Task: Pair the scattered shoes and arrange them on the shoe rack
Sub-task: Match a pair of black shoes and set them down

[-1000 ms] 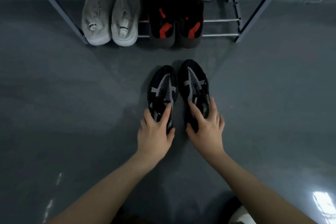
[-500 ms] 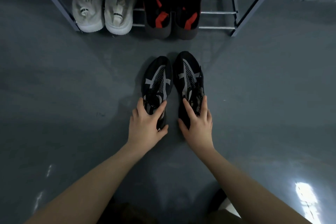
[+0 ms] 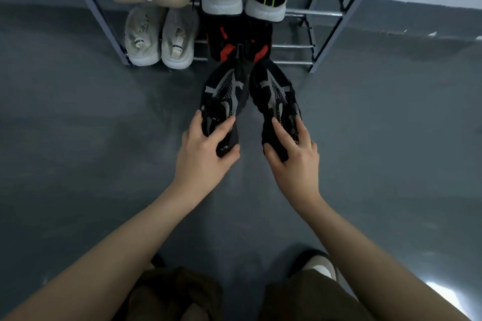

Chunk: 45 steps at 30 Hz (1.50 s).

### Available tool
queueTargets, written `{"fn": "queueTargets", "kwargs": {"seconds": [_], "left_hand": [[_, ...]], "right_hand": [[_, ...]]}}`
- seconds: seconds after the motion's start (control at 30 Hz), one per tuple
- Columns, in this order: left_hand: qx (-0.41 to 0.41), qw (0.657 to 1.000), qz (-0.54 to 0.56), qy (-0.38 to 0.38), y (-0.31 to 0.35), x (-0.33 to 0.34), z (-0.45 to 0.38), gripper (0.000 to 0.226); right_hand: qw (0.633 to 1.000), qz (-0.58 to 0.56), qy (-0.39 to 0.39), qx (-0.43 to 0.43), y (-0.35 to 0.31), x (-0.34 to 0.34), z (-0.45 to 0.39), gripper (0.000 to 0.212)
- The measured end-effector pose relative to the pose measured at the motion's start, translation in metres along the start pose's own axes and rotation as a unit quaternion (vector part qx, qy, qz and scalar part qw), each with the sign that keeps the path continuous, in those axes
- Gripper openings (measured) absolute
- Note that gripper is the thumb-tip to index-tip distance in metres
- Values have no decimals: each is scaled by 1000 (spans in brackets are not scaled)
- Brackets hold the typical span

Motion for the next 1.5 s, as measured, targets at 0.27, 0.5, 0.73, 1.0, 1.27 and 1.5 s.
{"fn": "queueTargets", "kwargs": {"seconds": [0.27,0.5,0.73,1.0,1.27,1.5], "left_hand": [[59,991,-31,118,79,-89,-7,55],[136,972,-34,190,148,-167,-11,57],[173,952,-30,251,201,-235,-50,50],[186,945,-32,269,218,-271,-166,46],[178,949,-19,260,229,-277,-287,48],[104,983,-18,150,236,-275,-333,49]], "right_hand": [[995,-10,89,-48,-65,-91,-18,46],[982,-46,158,-94,-130,-176,-34,44],[965,-71,217,-132,-186,-238,-82,43],[961,-104,219,-134,-213,-251,-199,44],[963,-81,217,-139,-216,-251,-319,43],[983,-4,160,-88,-223,-253,-365,41]]}}
Point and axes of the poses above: each hand's wrist, its own z-axis away from the middle knuckle, its own x-axis out of the palm, y = z × x, the point moved 3 cm from there along -z, towards the middle knuckle, and after that the axes turned 3 degrees about -y, right-handed, at the moved point
